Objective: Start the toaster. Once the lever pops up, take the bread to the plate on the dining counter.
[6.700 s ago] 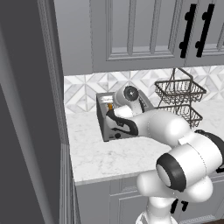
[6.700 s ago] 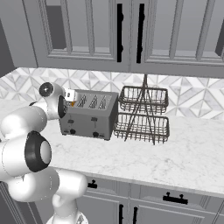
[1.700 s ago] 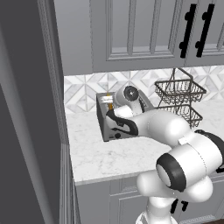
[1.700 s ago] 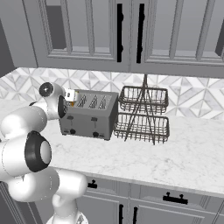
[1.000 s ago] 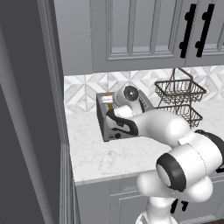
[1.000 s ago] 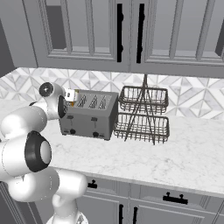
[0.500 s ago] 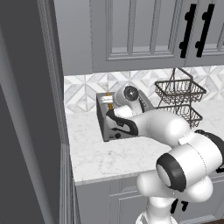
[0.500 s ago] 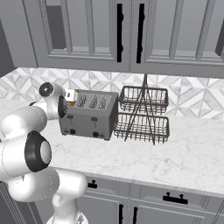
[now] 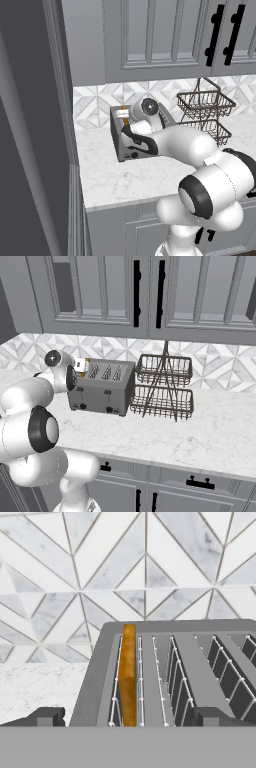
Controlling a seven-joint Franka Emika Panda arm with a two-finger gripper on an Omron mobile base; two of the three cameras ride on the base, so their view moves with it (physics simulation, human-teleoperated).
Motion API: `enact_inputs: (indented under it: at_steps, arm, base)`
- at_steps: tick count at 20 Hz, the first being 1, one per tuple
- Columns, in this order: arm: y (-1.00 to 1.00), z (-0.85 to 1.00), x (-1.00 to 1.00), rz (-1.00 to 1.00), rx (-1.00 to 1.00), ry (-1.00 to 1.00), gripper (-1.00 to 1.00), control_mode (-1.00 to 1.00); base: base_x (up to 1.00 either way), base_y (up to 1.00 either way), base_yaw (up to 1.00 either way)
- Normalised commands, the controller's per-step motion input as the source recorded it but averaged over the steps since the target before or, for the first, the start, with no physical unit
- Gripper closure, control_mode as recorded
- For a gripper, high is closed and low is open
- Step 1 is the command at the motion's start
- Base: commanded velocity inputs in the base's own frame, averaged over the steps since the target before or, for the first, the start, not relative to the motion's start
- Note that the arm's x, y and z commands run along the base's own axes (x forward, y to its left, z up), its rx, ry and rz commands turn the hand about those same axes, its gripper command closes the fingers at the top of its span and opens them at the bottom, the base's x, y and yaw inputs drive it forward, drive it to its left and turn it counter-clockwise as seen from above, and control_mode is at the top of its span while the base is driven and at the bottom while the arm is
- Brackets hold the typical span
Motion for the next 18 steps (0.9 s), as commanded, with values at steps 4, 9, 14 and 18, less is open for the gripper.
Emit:
enact_inputs:
  at_steps: [4, 9, 14, 18]
  arm:
    - [0.00, 0.00, 0.00, 0.00, 0.00, 0.00, -1.00, -1.00]
    - [0.00, 0.00, 0.00, 0.00, 0.00, 0.00, -1.00, -1.00]
    - [0.00, 0.00, 0.00, 0.00, 0.00, 0.00, -1.00, -1.00]
    - [0.00, 0.00, 0.00, 0.00, 0.00, 0.00, -1.00, -1.00]
  base:
    - [0.00, 0.00, 0.00]
    - [0.00, 0.00, 0.00]
    - [0.00, 0.00, 0.00]
    - [0.00, 0.00, 0.00]
